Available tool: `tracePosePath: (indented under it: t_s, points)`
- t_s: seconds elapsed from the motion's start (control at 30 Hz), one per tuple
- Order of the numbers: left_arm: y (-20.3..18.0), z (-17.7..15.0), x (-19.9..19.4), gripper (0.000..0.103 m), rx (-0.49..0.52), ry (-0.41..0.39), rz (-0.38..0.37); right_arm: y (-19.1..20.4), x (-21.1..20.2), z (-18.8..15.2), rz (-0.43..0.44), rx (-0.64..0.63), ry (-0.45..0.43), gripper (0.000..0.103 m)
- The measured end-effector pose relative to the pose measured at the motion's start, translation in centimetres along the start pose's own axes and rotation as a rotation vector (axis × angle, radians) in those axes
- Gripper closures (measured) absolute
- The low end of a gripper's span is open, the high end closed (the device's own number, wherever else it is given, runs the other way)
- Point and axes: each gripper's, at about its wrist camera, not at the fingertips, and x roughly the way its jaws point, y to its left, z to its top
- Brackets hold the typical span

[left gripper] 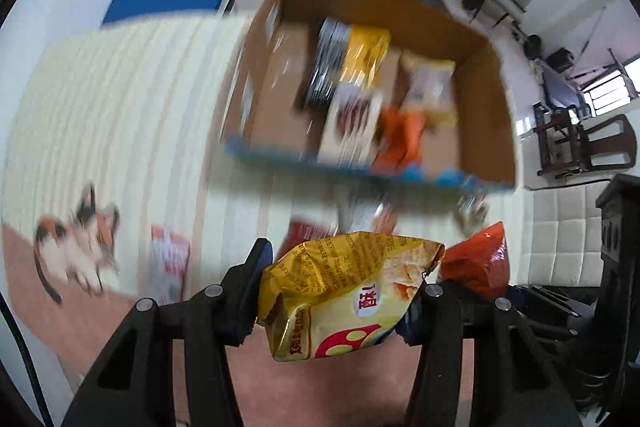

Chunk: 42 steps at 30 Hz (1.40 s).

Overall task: Organize snacks
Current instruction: 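Place both packets into the box and open both tools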

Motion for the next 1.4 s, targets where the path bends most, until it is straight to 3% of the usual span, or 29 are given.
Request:
tracePosePath:
  t_s: [0.13,0.2,0.47,0.8,1.1,1.17,1.23,1.3,1.4]
  points:
    - [-0.9,4.2,-0.9,0.053,0.061,-0.035,0.036,0.6,-3.6,3.9,-0.025,0.004,-0.100,0.054]
    - [-1.2,6.2,-0.3,0.053,0.073,-0.031,0.054,1.9,-3.3,5.8,-0.035,0.025,-0.124,0.054]
    - [-0.2,11.9,5.3,0.052,0.067,0.106,0.072,-0.8,-1.3,12.0,-0.117,0.079,-0.108,0.054]
    - [1.6,13.4,11.8,0.052,0.032,0.271,0.102,-2.6,5.3,15.5,-0.193,0.117,-0.009,0.054]
    - [2.9,12.4,14.5,0.051,-0.002,0.344,0.098,-3.1,8.1,16.2,-0.191,0.141,0.053,0.052]
    - [3.1,12.2,14.4,0.050,-0.021,0.337,0.092,-3.1,8.5,16.3,-0.186,0.143,0.069,0.048]
    - [3.3,12.2,14.0,0.043,-0.036,0.318,0.084,-3.0,8.9,16.3,-0.177,0.144,0.093,0.021]
    - [3.5,12.3,13.9,0.019,-0.037,0.307,0.074,-2.8,8.9,16.2,-0.191,0.133,0.093,0.015]
    - [3.3,12.0,13.4,0.016,-0.016,0.283,0.085,-2.3,8.7,16.0,-0.216,0.113,0.087,0.015]
